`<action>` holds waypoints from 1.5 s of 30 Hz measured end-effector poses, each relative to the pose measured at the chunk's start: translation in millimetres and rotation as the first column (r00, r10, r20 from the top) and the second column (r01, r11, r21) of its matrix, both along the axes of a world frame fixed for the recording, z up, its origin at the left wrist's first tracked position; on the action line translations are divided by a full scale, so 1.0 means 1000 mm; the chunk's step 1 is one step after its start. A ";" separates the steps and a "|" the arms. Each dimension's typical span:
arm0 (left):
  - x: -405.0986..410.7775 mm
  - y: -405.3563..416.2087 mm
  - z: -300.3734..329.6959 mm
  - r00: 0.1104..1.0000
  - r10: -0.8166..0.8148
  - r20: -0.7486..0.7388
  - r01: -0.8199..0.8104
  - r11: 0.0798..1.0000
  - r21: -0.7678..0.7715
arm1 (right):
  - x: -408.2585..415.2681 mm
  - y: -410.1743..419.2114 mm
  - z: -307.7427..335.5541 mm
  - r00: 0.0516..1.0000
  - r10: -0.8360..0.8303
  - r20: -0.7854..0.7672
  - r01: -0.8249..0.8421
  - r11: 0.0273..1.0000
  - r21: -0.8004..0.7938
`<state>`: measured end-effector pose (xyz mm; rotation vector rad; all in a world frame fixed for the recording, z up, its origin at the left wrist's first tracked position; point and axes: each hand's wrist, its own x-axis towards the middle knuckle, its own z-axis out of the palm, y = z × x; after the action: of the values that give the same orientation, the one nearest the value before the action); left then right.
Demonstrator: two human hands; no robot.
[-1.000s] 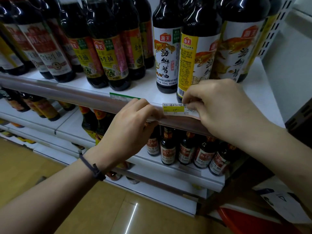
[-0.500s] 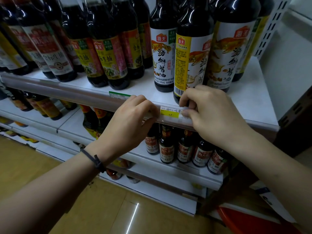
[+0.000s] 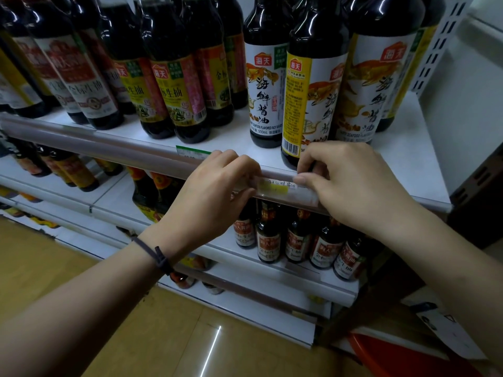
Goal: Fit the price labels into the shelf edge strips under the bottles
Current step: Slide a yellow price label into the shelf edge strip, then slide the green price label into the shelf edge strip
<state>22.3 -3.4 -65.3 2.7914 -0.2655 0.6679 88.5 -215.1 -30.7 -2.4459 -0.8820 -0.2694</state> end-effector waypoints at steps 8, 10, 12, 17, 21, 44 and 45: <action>0.002 0.002 -0.003 0.999 -0.022 0.023 0.021 1.000 0.020 | -0.002 0.002 0.000 1.000 -0.013 0.002 0.013 0.998 -0.059; 0.002 0.002 -0.003 0.999 -0.027 0.034 0.026 0.999 0.021 | -0.001 0.001 0.001 1.000 -0.019 -0.009 0.019 0.999 -0.049; 0.002 0.001 -0.003 0.998 -0.035 0.044 0.034 0.999 0.025 | -0.001 0.000 0.002 1.000 -0.016 -0.009 0.016 0.999 -0.046; 0.000 0.001 -0.009 0.995 -0.059 0.079 0.054 0.996 0.065 | -0.008 0.001 0.002 0.982 -0.027 0.186 0.039 0.997 -0.061; -0.007 0.011 -0.007 0.991 -0.025 0.133 0.015 0.997 0.074 | -0.018 0.015 0.012 0.962 0.042 0.271 -0.034 0.999 -0.036; -0.036 0.185 0.015 0.964 0.251 0.085 -0.259 0.961 0.099 | 0.010 0.164 0.034 0.996 0.069 -0.053 -0.082 0.942 -0.325; -0.030 0.193 0.015 0.971 0.226 0.083 -0.234 0.967 0.097 | 0.011 0.169 0.035 0.997 0.055 -0.063 -0.073 0.940 -0.333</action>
<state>-7.7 189.9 -50.6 2.9322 0.0119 0.8303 99.1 -45.8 3.9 -2.7132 -1.0554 -0.0307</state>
